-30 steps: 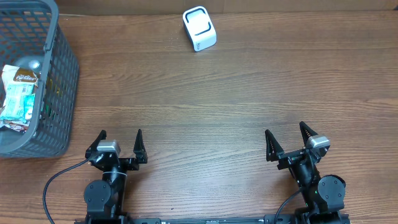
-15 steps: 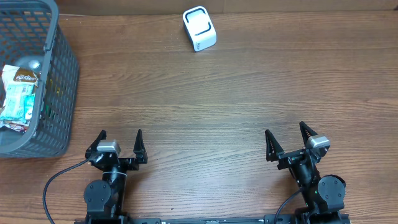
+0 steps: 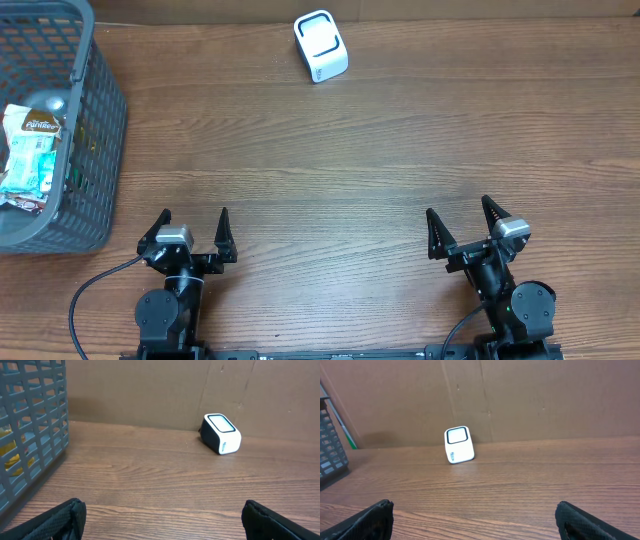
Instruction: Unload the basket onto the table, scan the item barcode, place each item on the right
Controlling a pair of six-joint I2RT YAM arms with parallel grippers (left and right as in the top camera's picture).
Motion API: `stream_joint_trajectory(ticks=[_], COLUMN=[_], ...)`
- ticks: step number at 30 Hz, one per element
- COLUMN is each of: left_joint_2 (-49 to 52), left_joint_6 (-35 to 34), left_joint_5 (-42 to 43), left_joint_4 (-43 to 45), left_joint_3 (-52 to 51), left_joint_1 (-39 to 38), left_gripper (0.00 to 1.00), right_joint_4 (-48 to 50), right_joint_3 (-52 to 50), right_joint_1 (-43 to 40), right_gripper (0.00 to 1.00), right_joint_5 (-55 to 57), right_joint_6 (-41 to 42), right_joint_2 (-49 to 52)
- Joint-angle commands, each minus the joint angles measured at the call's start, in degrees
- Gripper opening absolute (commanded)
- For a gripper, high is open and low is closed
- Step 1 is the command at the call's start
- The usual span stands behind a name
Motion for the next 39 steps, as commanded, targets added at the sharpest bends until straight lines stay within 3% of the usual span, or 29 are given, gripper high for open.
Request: stream_joint_trajectory(ticks=[1, 17, 23, 25, 28, 33, 39], left_joint_2=[-0.63, -0.63, -0.63, -0.63, -0.57, 5.09, 21.92], left_joint_6=[0.87, 0.96, 1.25, 5.40, 8.66, 9.29, 9.29], left_joint_5=[-0.33, -0.46, 0.92, 4.22, 4.13, 2.93, 2.80], left_joint_4=[-0.13, 0.17, 5.73, 11.89, 12.83, -0.48, -28.48], left_joint_3=[-0.15, -0.15, -0.07, 1.46, 8.59, 29.49, 59.98], left_joint_1=[-0.07, -0.07, -0.07, -0.07, -0.07, -0.07, -0.07], left_gripper=[1.00, 1.00, 1.00, 1.00, 1.00, 1.00, 1.00], right_joint_4=[0.20, 0.20, 0.20, 0.20, 0.20, 0.20, 0.20], right_joint_3=[-0.61, -0.61, -0.61, -0.61, -0.61, -0.61, -0.61], right_joint_1=[-0.22, -0.22, -0.22, -0.22, -0.22, -0.22, -0.22], right_gripper=[1.00, 1.00, 1.00, 1.00, 1.00, 1.00, 1.00], right_joint_5=[0.50, 0.50, 0.50, 0.50, 0.50, 0.50, 0.52], right_joint_6=[0.22, 0.22, 0.22, 0.22, 0.22, 0.22, 0.22], right_joint_2=[-0.48, -0.48, -0.48, -0.48, -0.48, -0.48, -0.48])
